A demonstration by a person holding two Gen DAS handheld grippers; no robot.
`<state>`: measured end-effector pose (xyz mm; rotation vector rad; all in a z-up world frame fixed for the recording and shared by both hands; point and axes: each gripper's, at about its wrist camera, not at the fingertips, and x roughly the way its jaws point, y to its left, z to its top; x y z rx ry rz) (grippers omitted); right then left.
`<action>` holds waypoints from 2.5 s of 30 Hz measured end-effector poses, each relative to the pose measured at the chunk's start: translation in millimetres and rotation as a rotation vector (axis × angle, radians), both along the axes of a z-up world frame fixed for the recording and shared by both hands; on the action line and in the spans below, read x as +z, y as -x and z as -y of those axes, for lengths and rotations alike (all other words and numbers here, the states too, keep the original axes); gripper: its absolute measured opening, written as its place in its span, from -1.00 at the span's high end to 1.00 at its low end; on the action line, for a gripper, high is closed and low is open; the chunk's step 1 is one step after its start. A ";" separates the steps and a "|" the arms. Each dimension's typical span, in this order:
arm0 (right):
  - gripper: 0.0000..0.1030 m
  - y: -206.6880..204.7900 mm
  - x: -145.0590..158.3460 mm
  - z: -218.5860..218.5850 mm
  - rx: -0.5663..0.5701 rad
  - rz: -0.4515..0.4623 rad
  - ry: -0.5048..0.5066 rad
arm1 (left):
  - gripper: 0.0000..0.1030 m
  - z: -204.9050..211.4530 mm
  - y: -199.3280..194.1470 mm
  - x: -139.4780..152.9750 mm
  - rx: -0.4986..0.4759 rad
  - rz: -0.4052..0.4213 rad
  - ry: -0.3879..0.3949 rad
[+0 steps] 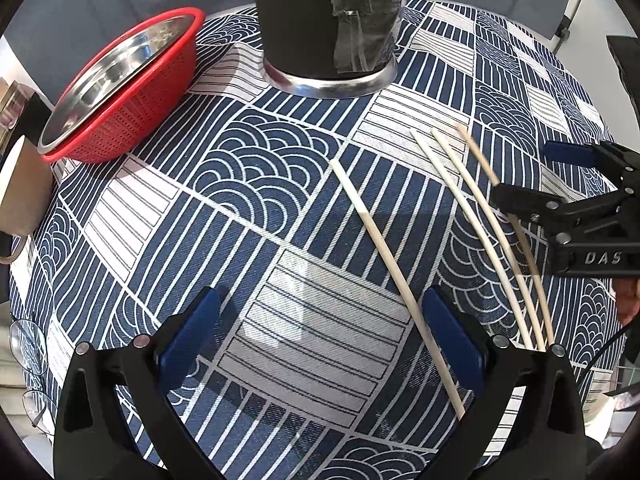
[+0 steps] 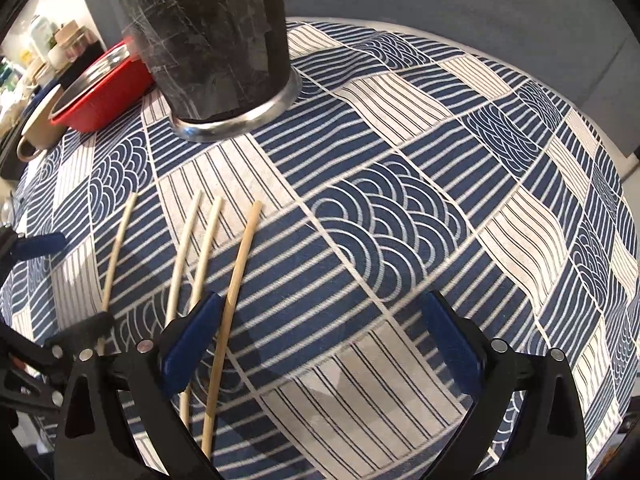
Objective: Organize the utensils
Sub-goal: 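Lower both tools onto the loose chopsticks and close each on one, then lift the left tool's chopstick over the black holder while the right tool carries its chopstick there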
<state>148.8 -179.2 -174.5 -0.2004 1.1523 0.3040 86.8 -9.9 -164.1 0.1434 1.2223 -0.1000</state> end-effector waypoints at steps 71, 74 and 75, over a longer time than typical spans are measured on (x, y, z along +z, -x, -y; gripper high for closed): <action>0.60 14.6 17.3 79.3 -0.224 -0.083 0.023 | 0.90 -92.7 -9.1 183.9 0.173 0.202 0.136; 0.83 16.2 16.8 75.4 -0.209 -0.081 0.025 | 0.90 -90.1 -9.7 182.3 0.164 0.191 0.140; 0.87 16.3 16.5 77.2 -0.216 -0.083 0.021 | 0.90 -89.9 -9.7 181.8 0.163 0.190 0.141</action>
